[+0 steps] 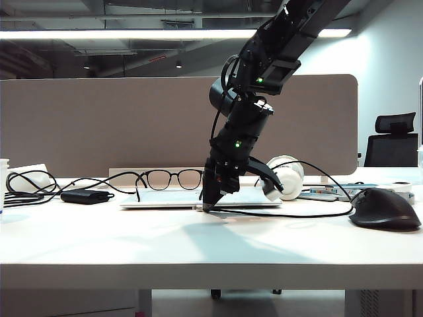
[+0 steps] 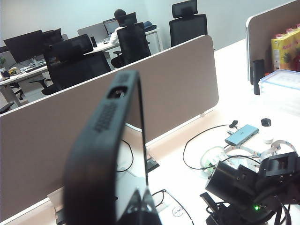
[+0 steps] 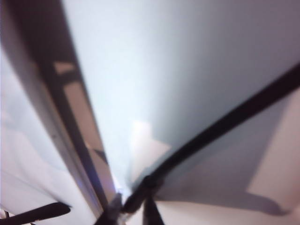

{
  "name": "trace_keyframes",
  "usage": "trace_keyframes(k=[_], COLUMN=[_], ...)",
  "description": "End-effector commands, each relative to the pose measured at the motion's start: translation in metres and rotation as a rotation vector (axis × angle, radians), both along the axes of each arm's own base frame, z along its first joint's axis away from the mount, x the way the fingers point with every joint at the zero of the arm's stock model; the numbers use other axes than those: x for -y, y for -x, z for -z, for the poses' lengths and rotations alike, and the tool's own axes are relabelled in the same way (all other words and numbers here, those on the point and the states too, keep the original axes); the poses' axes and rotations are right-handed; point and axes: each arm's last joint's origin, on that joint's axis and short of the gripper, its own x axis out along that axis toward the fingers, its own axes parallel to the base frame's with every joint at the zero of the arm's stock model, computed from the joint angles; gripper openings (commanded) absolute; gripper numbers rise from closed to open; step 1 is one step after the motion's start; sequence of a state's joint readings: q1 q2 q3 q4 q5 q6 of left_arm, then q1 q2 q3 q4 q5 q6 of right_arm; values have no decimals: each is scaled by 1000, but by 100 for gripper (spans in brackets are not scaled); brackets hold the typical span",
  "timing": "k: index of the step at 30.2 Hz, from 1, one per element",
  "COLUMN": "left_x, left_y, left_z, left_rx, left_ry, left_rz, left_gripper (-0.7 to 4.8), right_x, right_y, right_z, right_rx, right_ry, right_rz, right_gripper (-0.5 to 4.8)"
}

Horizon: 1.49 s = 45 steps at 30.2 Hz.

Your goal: Pick up the black phone, pick up the charger plug, insert the charger plug into the phone's charging port, and finally place the connected phone back on the desk.

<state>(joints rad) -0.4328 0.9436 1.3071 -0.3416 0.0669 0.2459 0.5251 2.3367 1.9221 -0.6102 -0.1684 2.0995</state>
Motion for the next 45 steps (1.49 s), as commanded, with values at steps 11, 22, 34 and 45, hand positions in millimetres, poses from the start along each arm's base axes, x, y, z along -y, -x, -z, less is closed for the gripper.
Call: trace_keyframes(k=[11,22,34,45], left_x=[-1,-1,-2,-2], left_y=[3,3,3,3], left_z=[-7,-7,-8,-8], left_rx=[47,50,54,57], left_ry=[25,26,28,30], left_rz=[0,0,0,0], left_gripper=[-6,-6,-6,-7], right_x=[7,5,8,8], right_y=[13,18,25,26], right_z=[10,-16,-52,-52], right_rx=[-183,-9,161,105], right_ry=[46,122,158,86], right_rz=[-3,-266,-492,-409], right_gripper=[-10,-10,-9,-9])
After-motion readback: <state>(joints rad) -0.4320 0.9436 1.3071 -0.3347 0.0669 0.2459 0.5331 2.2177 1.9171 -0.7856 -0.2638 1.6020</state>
